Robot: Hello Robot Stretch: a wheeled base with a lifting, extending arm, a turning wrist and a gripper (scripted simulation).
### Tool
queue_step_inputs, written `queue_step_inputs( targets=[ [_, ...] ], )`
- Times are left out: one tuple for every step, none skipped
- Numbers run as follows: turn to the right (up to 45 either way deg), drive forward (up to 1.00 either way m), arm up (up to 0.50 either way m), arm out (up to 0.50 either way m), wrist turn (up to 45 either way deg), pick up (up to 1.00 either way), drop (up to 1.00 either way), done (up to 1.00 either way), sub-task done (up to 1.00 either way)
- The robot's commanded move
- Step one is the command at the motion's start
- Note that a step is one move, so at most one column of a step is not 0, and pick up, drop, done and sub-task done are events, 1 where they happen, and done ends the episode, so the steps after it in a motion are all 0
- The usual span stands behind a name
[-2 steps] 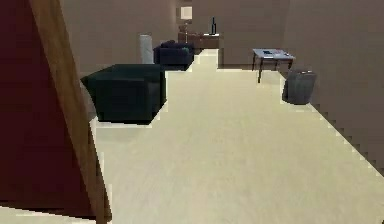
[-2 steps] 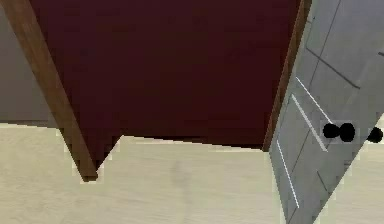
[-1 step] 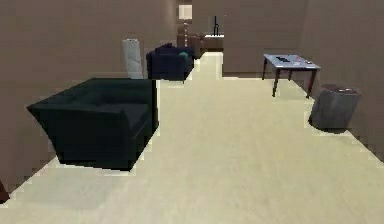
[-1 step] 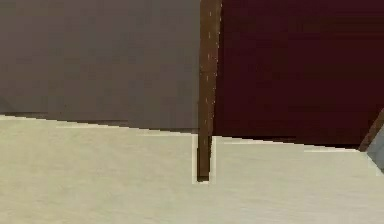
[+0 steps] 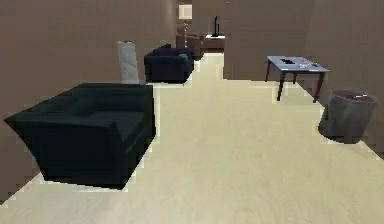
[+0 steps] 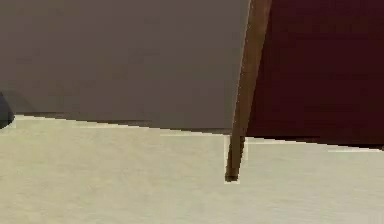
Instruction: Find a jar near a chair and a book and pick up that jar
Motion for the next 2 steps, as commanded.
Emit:
queue_step_inputs(
  targets=[
    [-45.0, 0.0, 0.0, 0.0, 0.0, 0.0, 0.0, 0.0, 0.0],
    [-9.0, 0.0, 0.0, 0.0, 0.0, 0.0, 0.0, 0.0, 0.0]
  ],
)
